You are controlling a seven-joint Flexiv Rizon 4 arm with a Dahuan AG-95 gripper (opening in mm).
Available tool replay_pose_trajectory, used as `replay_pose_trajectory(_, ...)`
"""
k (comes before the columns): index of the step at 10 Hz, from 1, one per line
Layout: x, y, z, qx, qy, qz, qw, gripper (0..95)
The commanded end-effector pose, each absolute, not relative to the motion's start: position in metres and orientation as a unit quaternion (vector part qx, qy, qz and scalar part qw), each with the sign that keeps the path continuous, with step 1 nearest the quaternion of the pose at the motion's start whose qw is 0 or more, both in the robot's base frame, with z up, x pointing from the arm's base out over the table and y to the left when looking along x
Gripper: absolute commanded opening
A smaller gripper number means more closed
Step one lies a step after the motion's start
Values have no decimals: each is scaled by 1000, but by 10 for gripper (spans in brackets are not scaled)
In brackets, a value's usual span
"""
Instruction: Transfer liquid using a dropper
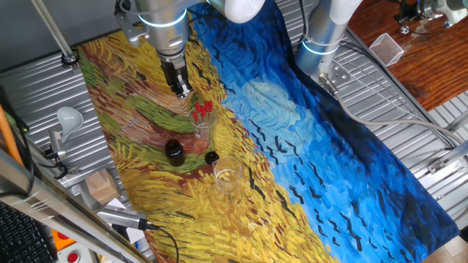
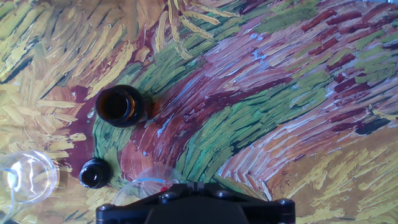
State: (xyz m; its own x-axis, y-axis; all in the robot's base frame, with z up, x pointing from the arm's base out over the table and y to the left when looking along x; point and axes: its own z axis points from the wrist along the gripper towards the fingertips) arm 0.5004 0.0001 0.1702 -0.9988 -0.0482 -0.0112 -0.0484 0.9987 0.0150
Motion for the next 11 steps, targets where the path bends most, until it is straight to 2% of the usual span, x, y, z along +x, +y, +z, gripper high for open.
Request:
replay_pose_trajectory(1, 500, 0, 170, -24, 1000, 7, 5, 0)
replay_pose_trajectory(10, 499, 0, 170, -27, 1000, 8, 6, 0)
replay_pose_trajectory(11, 498, 0, 169, -66, 998, 7, 6, 0)
